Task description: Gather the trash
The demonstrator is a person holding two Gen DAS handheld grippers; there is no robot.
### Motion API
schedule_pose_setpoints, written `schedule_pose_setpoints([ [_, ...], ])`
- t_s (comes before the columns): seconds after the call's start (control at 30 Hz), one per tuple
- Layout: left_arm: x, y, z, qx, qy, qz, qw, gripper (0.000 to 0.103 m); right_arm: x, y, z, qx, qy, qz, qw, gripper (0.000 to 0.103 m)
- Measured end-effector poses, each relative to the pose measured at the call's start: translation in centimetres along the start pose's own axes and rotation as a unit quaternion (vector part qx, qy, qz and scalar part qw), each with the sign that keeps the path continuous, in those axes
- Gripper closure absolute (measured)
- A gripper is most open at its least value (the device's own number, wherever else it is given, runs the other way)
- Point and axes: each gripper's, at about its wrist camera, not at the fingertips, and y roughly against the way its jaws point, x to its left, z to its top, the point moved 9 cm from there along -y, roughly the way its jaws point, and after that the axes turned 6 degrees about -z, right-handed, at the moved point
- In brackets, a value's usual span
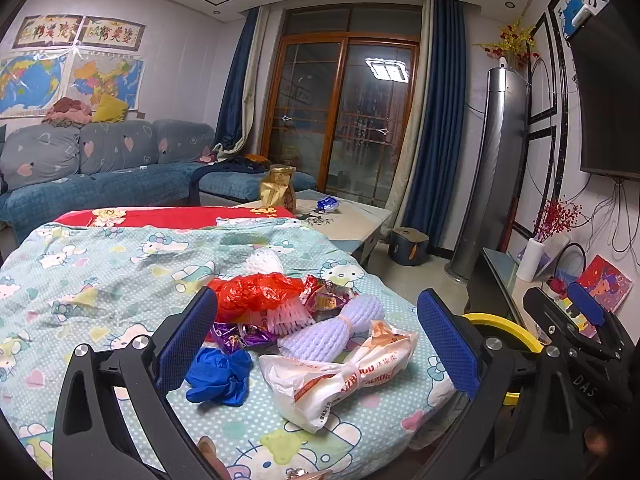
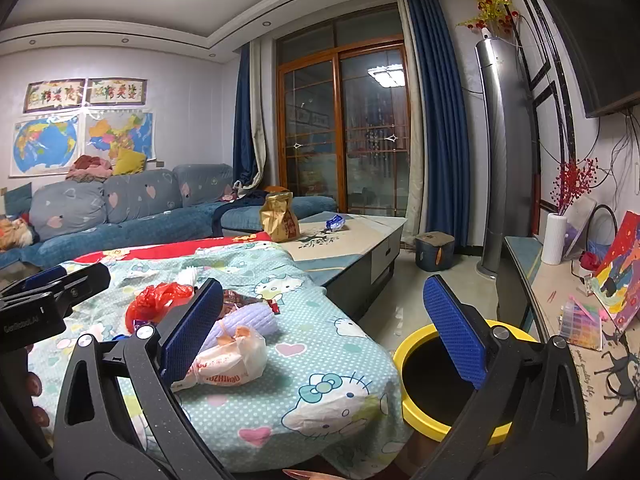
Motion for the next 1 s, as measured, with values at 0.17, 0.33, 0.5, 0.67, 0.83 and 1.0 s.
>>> schedule_pose_setpoints([
  [0.17, -0.1, 0.2, 0.0, 0.001, 0.003, -0.004, 1.0, 0.006, -0.2, -0.3, 0.0, 0.001, -0.001, 0.001, 1.0, 0.011],
  [0.33, -0.2, 0.3, 0.0, 0.0, 0.005, -0.003, 1.0, 0.006, -0.1, -0.5, -0.1, 0.001, 0.0, 0.003, 1.0, 0.011],
  [0.5, -0.2, 0.2, -0.1, 0.001, 0.005, -0.004, 1.0, 0.006, -0.1, -0.5, -0.2, 0.002, 0.0, 0.003, 1.0, 0.011],
  [0.67, -0.1, 0.2, -0.1, 0.001, 0.005, -0.003, 1.0, 0.006, -0.1, -0.5, 0.0, 0.002, 0.003, 0.006, 1.0, 0.011],
  [0.83, 0.0, 0.2, -0.4, 0.003, 0.004, -0.006, 1.0, 0.006, 0.0, -0.5, -0.2, 0.002, 0.003, 0.005, 1.0, 0.011],
  [1.0, 0.1, -0.2, -1.0, 0.007, 0.004, -0.01, 0.9999, 0.006, -0.5, -0.8, -0.4, 0.01, -0.002, 0.002, 1.0, 0.011],
])
